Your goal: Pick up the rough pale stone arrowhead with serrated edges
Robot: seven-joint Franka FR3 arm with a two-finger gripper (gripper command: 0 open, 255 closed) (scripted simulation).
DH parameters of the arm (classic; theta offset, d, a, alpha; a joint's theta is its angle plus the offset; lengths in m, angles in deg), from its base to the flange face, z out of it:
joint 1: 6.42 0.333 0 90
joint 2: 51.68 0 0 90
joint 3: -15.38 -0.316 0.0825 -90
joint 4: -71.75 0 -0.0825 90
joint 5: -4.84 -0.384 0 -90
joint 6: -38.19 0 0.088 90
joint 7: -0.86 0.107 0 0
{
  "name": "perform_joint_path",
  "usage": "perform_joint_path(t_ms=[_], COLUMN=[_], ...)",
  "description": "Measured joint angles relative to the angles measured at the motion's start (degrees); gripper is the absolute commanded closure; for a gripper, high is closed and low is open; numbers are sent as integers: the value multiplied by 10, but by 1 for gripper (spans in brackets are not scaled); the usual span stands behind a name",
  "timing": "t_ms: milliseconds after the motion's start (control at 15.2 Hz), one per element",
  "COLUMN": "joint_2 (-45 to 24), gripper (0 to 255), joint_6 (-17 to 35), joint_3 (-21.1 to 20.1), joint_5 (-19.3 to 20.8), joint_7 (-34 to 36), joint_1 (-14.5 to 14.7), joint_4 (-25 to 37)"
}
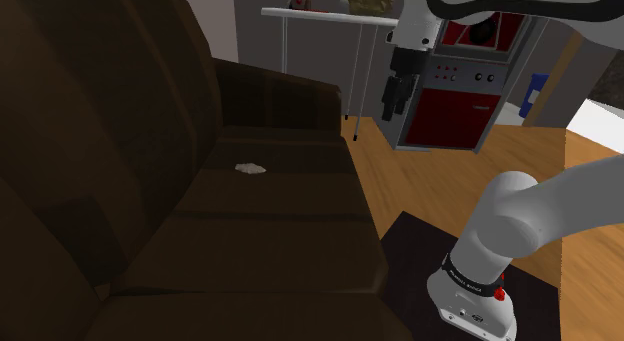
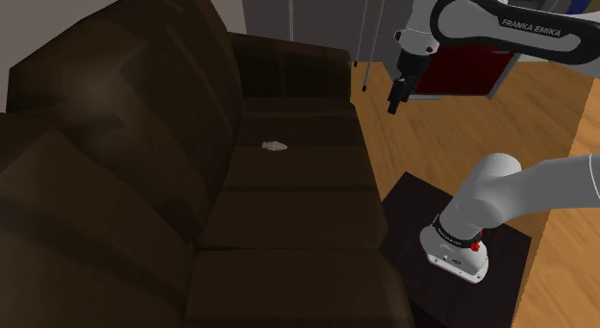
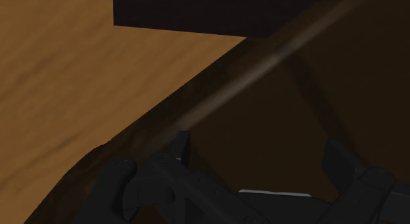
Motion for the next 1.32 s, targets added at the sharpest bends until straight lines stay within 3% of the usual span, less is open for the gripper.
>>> perform_joint_path(t_ms=[264,858,1320], joint_2=[-22,-140,-260], gripper=[0,0,0], joint_6=[39,225,353], joint_3=[-8,-44,-74], joint_5=[-4,-16,-12], joint_7=[-1,-2,3], joint_1=[7,35,53], joint_4=[-7,-28,1])
